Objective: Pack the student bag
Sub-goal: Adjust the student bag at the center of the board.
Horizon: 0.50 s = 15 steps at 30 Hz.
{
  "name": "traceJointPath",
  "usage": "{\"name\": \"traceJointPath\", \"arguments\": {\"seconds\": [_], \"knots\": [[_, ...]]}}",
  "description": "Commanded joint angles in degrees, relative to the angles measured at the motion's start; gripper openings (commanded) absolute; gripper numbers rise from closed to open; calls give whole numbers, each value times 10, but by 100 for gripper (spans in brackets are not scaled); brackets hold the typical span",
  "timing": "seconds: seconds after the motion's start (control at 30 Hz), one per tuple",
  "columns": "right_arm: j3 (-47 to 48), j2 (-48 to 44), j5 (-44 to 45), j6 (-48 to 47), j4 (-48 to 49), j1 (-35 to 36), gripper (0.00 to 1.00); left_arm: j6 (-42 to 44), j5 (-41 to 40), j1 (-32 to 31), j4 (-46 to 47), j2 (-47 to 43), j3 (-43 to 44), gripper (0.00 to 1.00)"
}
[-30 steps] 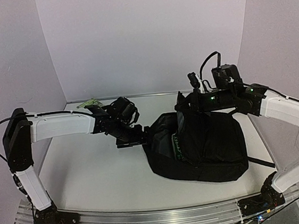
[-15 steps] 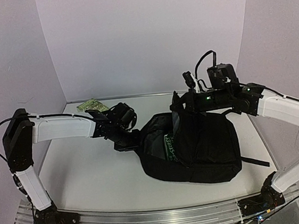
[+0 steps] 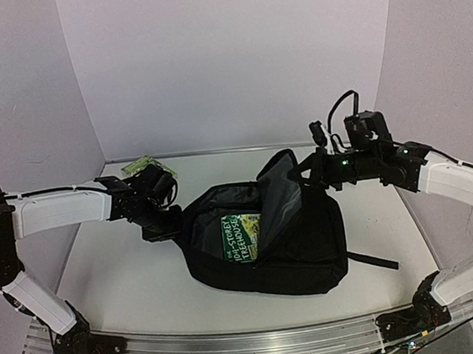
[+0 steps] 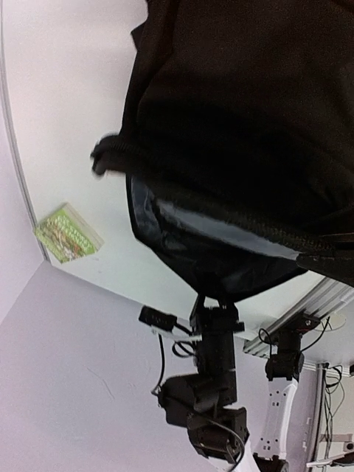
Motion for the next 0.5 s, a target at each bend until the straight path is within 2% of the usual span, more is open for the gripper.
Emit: {"name": "traceJointPath", "arguments": {"seconds": [0.0, 0.37, 0.47], "knots": [[-47, -14, 33, 3, -28, -25, 0, -3, -17, 5, 8, -25, -8, 0], [-98, 42, 139, 13, -107, -51, 0, -13, 4, 11, 37, -27, -30, 3], [-101, 42, 153, 7, -128, -51, 7, -15, 5, 11, 41, -32, -33, 7]]}}
